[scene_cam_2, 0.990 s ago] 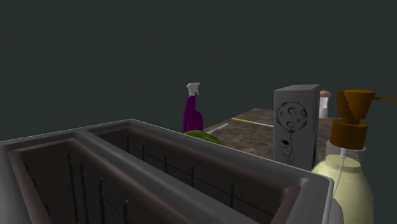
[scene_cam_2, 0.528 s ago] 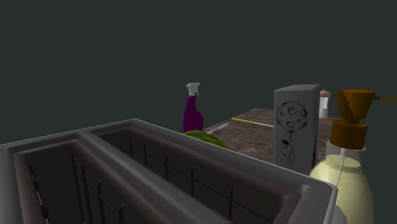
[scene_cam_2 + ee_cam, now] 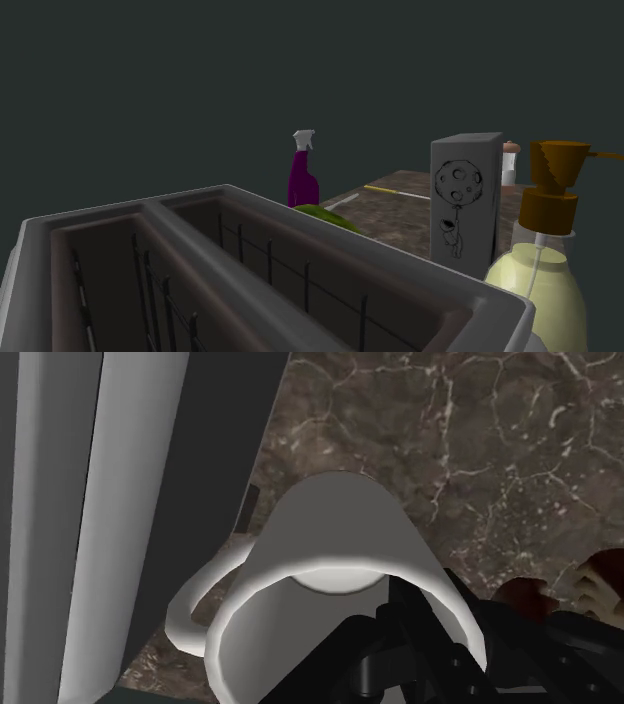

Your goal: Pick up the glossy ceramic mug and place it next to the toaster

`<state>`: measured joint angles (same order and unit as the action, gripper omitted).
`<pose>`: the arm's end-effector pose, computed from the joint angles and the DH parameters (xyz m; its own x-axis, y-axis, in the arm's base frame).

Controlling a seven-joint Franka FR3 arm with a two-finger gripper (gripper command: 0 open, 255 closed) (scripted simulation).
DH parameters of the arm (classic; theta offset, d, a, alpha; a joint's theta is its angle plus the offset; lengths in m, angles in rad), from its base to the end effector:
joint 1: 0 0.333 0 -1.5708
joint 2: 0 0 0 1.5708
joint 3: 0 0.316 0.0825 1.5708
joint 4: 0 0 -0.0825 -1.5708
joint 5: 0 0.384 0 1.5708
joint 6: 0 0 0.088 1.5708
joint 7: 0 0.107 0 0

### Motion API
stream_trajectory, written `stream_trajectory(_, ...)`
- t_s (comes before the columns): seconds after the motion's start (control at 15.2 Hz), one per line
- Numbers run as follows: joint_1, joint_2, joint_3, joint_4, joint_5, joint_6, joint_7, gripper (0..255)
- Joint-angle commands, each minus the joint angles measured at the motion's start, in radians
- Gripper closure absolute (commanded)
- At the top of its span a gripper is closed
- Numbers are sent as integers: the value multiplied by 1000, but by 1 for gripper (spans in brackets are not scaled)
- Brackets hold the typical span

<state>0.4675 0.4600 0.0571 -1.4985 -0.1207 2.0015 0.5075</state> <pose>0.6069 0.3358 0.4083 0.9951 0.0606 0.0787 0.0563 -0.9969 0.0550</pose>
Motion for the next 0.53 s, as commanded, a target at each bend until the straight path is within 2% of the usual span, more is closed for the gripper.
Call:
stream_trajectory(0.0,-1,9,-2,-15,-2,22,3,255)
stream_trajectory(0.46,-1,40,-4,-63,-8,100,11,255)
